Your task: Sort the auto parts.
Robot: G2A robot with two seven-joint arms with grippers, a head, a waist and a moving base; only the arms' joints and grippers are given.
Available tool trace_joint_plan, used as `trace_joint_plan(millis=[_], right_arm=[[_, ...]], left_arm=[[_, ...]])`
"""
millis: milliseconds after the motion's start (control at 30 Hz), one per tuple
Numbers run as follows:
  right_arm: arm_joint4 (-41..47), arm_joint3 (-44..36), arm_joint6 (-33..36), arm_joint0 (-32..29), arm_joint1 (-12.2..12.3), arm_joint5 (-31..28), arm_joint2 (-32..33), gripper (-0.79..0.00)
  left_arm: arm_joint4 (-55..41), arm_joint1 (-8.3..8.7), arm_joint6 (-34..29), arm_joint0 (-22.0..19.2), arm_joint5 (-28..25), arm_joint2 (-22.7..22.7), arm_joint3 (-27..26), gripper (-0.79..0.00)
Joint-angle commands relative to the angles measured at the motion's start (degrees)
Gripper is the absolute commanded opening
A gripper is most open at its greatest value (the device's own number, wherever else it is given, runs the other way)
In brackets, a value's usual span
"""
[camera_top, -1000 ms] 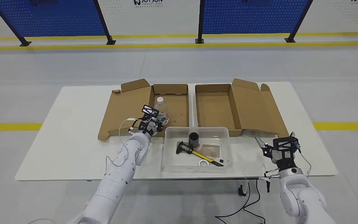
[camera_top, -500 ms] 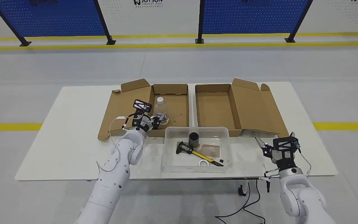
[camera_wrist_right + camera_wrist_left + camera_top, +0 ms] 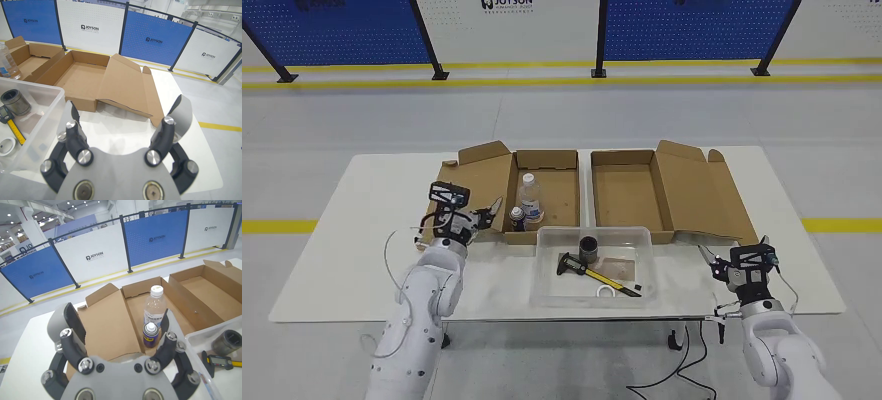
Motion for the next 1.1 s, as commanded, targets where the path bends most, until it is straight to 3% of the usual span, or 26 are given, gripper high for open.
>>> trace_joint_plan(millis=[0,133,400,733,867,1067], right_arm=[[0.0,0.0,0.0,0.0,0.0,0.0,0.0,0.0],[0.0,0.0,0.0,0.0,0.0,0.0,0.0,0.0],[0.0,0.0,0.0,0.0,0.0,0.0,0.0,0.0],[-0.1,-0.6,0.6,0.2,-0.1,-0.5,-0.3,0.0],[-6.1,-2.8,5.7,0.7,0.0,0.2,-1.0,0.0],[-1.8,-9.8,17.3,2.9,-0.3,-1.5,-2.8,0.0]], left_arm=[[-0.1,0.3,-0.6,2.3,-0.7,-1.7,-2.5,0.0],[2.0,0.92,-0.8,6.4,-2.2,-4.9,-6.0,0.0],[2.7,1.68,-0.6,11.3,-2.9,-10.5,-8.1,0.0],[3.3,2.09,0.2,13.4,-4.5,-12.5,-9.2,0.0],[3.3,2.09,0.2,13.4,-4.5,-12.5,-9.2,0.0],[3.3,2.09,0.2,13.4,-4.5,-12.5,-9.2,0.0]])
